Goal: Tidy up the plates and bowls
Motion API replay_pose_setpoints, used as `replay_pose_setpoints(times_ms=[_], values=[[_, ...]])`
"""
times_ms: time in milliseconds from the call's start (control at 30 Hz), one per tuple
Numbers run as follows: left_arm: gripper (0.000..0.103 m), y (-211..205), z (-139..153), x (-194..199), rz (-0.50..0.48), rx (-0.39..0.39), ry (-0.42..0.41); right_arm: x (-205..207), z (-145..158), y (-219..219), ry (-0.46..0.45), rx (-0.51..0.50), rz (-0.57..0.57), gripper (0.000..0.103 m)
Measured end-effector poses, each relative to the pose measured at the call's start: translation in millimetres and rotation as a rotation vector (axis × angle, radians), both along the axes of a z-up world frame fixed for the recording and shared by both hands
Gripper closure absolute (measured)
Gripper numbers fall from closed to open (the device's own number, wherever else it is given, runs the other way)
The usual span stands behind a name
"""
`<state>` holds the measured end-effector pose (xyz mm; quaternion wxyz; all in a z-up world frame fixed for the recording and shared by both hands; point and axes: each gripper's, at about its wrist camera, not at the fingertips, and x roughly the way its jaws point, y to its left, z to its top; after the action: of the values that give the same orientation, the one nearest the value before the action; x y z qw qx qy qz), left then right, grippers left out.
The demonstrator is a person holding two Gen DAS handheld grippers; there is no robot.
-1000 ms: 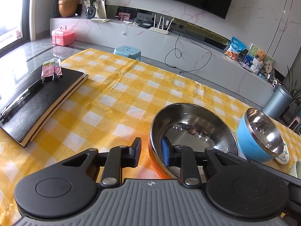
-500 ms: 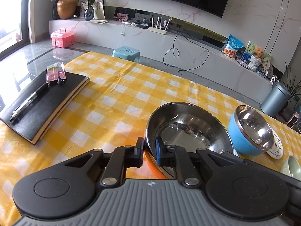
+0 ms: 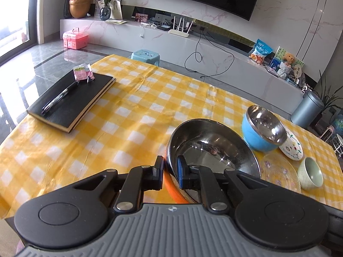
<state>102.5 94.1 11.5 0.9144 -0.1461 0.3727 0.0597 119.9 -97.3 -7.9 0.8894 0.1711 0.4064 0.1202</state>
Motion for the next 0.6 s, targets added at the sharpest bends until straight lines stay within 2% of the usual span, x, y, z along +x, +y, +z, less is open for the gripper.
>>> replay_pose_setpoints(times_ms=[167, 600], values=[[0.089, 3, -7, -22, 0.006, -0.029, 0.034, -21, -6, -8, 0.063, 0.047, 0.015, 0.092], [0.089, 8, -24, -51, 0.016, -0.028, 0.094, -50, -21, -4, 0.124, 0.025, 0.061, 0.092]])
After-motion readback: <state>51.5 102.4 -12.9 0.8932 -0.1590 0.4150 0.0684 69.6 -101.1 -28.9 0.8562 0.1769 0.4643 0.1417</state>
